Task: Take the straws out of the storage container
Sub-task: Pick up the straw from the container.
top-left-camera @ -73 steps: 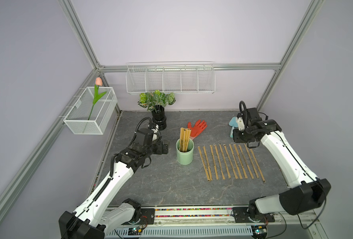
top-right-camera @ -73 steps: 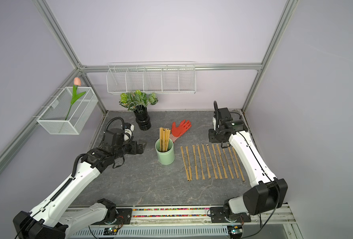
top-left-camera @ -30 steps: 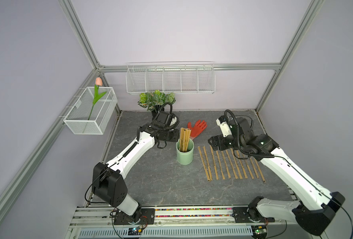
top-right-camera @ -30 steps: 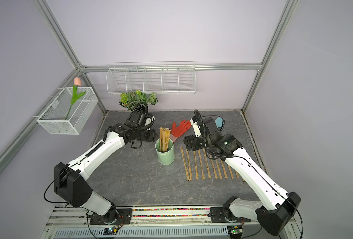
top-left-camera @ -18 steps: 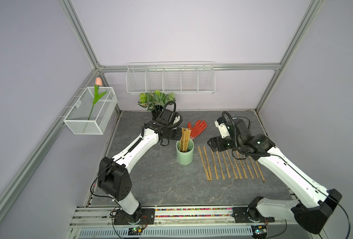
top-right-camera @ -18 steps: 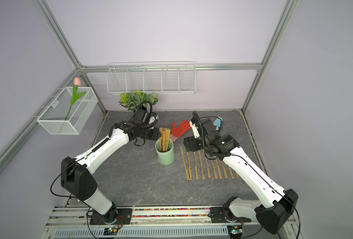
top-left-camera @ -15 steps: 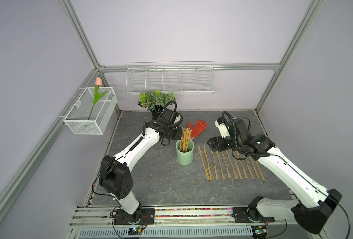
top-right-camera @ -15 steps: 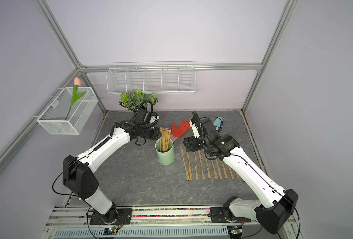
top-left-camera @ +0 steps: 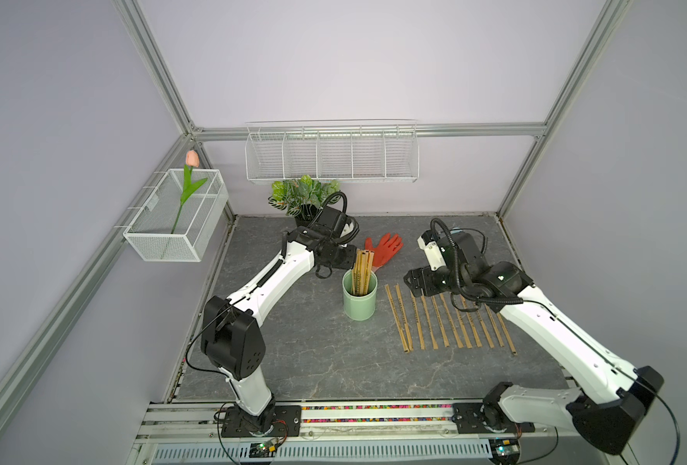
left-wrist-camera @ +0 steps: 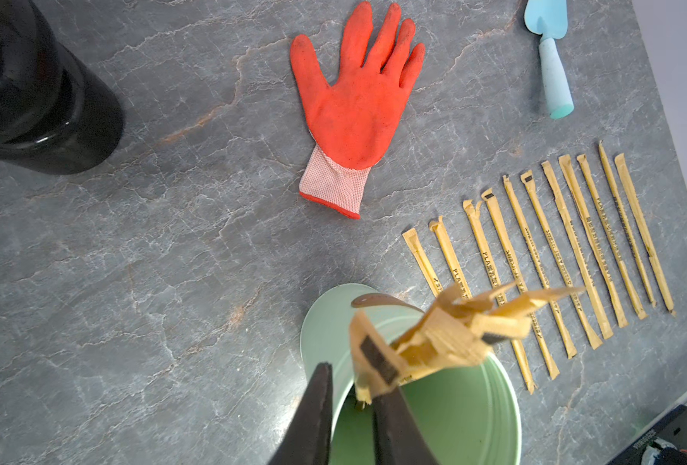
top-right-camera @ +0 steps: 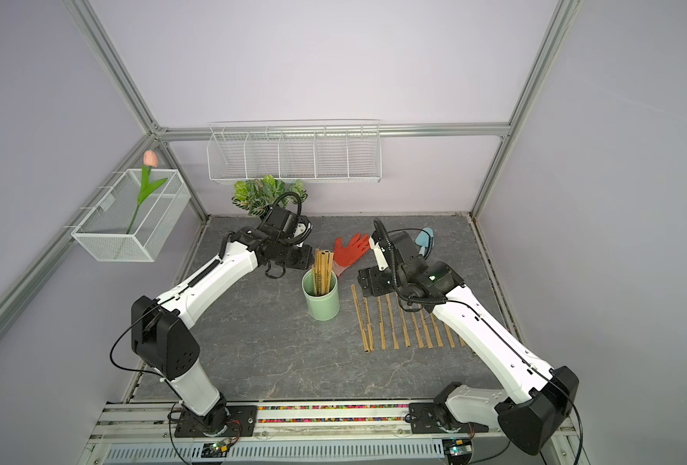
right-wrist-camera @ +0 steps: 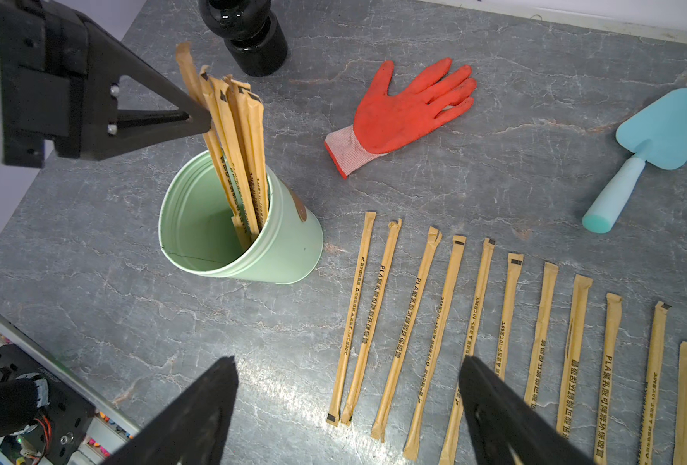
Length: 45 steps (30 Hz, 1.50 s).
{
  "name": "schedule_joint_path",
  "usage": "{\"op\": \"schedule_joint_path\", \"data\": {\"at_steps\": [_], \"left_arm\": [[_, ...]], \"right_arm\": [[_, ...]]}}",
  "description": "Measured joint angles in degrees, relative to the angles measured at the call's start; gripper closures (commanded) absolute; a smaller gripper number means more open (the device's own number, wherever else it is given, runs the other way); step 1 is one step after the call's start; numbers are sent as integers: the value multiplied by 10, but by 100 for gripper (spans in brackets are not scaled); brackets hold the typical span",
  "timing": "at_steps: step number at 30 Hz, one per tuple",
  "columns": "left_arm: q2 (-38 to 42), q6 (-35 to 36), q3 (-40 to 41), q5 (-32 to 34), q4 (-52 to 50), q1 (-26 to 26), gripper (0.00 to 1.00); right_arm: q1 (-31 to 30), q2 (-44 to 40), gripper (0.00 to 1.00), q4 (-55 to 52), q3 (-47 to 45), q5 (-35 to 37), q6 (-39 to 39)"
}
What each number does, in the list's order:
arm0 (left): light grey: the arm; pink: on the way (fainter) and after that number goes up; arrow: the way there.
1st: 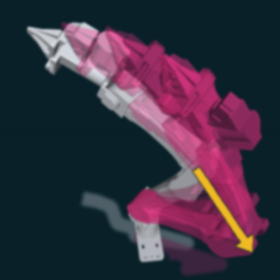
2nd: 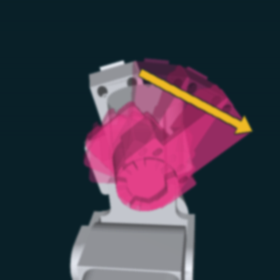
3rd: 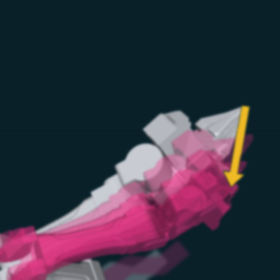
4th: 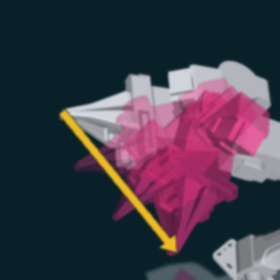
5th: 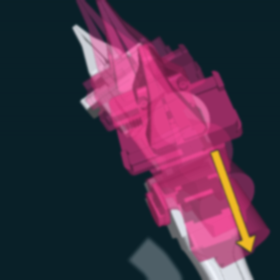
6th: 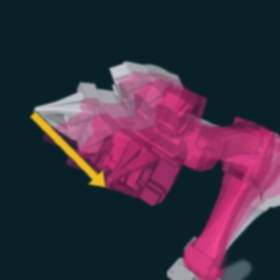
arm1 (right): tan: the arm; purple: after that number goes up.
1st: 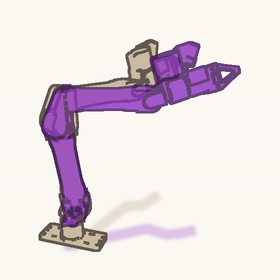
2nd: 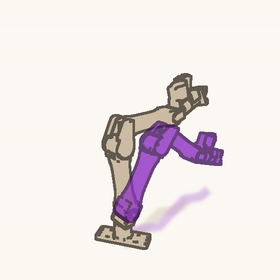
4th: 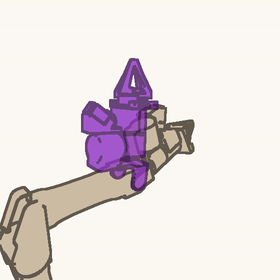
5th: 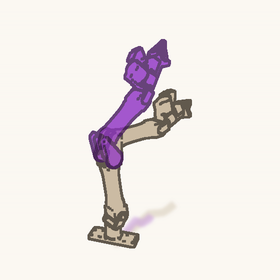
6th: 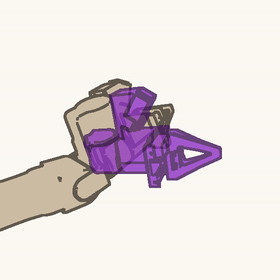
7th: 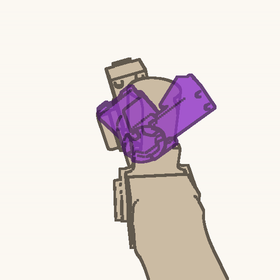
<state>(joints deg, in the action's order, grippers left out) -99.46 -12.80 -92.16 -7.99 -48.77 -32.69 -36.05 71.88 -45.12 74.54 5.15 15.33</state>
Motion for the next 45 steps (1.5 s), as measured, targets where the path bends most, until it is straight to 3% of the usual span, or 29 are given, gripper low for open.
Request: {"op": "schedule_joint_path", "data": {"at_steps": [12, 38, 45], "left_arm": [[2, 0, 0, 0, -1, -3, 93], [92, 0, 0, 38, -37, -22, 97], [110, 0, -41, 53, -49, -22, 97]], "right_arm": [[0, 0, 11, 0, 0, 2, 6], [0, 0, 11, 0, 0, -1, 18], [0, -2, 11, 1, -3, -1, 18]]}}
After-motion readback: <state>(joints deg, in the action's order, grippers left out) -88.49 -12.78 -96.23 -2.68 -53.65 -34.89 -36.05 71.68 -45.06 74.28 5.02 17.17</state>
